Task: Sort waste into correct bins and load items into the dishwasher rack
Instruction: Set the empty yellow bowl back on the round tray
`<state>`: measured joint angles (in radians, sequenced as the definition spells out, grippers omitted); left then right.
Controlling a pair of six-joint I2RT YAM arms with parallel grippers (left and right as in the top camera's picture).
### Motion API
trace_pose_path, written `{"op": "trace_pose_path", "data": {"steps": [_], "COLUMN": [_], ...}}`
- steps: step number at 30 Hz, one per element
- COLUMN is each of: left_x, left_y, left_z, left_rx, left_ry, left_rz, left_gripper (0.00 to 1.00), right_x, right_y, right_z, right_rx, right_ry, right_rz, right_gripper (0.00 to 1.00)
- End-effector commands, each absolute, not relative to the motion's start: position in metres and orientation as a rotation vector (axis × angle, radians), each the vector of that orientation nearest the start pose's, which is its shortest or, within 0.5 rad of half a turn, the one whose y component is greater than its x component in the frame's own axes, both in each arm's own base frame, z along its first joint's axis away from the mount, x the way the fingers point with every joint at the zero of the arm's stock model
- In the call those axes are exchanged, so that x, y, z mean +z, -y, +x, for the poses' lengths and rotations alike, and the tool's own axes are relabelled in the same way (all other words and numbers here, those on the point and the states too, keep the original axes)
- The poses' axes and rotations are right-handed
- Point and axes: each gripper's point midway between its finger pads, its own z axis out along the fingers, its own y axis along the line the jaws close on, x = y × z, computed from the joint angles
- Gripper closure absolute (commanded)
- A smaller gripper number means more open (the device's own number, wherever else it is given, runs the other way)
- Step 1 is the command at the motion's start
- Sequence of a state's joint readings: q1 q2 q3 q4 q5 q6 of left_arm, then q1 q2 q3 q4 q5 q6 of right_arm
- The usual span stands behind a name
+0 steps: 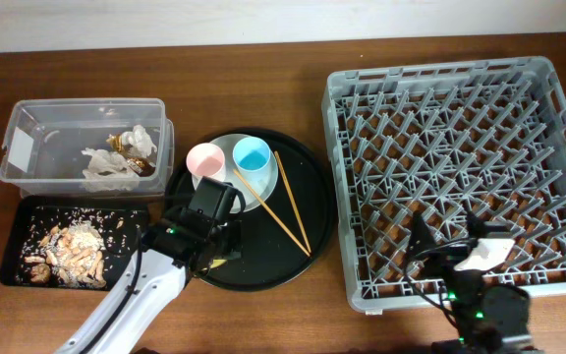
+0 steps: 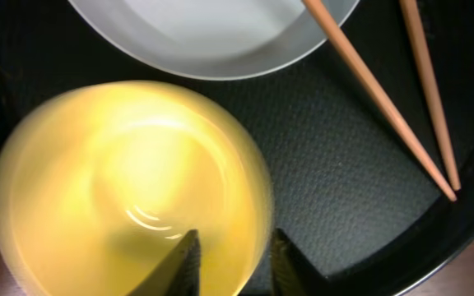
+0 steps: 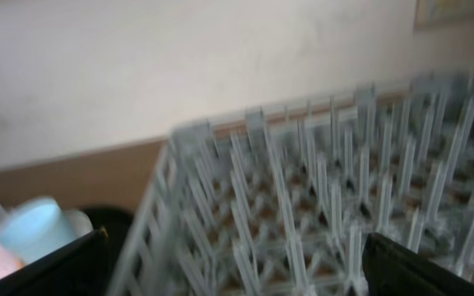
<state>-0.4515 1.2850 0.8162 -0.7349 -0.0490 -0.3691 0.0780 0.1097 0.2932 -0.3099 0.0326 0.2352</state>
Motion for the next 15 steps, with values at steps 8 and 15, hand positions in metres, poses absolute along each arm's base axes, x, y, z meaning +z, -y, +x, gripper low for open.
{"op": "trace_pose_path", "data": {"steps": [8, 15], "left_x": [0.152, 0.252], "left_y": [0.112, 0.009], "left_z": [0.31, 0.355], "left_rx": [-0.213, -0.161], "left_ry": [-2.571, -2.319], "left_rz": [-0.049, -0.461], "left_gripper": [0.41, 0.21], "right_x": [0.328, 0.336], "right_y": [-0.046, -0.138], "right_z": [0.258, 0.248], "right_rx": [0.318, 0.929], "right_ry": [-1.999, -2.093], "right_rz": [-0.009, -0.35], "right_gripper": [0.02, 0.43]}}
